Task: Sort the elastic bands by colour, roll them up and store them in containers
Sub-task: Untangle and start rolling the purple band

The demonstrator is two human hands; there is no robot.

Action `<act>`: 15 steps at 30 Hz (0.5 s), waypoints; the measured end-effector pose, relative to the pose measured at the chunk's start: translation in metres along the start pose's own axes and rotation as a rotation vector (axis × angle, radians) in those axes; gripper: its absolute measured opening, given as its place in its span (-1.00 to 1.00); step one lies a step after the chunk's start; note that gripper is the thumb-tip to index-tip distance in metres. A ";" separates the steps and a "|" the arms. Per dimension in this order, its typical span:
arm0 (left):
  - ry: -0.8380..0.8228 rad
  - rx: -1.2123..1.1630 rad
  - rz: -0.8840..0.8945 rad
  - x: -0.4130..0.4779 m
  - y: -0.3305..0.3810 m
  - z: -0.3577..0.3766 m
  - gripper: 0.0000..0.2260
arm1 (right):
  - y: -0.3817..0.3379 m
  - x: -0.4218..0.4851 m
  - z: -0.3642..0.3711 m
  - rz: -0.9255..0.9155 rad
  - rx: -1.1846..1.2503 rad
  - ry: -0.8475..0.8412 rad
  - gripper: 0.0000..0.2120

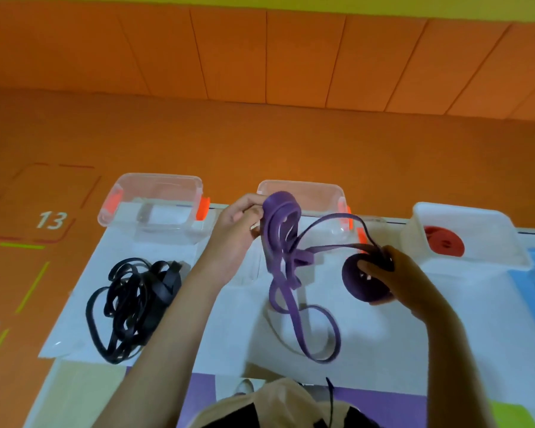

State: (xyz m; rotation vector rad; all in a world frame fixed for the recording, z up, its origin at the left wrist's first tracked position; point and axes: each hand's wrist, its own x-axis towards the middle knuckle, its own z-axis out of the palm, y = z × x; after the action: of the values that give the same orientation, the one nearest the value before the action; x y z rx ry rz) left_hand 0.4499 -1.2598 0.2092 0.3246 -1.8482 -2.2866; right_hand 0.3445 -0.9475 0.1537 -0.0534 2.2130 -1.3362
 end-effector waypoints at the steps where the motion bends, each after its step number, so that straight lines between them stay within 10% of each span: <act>1: 0.015 -0.006 0.017 0.002 0.003 0.002 -0.80 | -0.001 -0.002 -0.004 -0.010 -0.025 -0.021 -0.74; 15: 0.077 0.423 -0.349 -0.041 -0.069 -0.023 -0.72 | 0.013 -0.035 -0.013 -0.106 -0.200 0.126 -0.80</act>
State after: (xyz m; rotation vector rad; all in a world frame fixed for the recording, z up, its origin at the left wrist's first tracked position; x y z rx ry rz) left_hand 0.4957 -1.2557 0.1390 0.8424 -2.3821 -2.0105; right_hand 0.3712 -0.9198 0.1629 -0.1670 2.4757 -1.1977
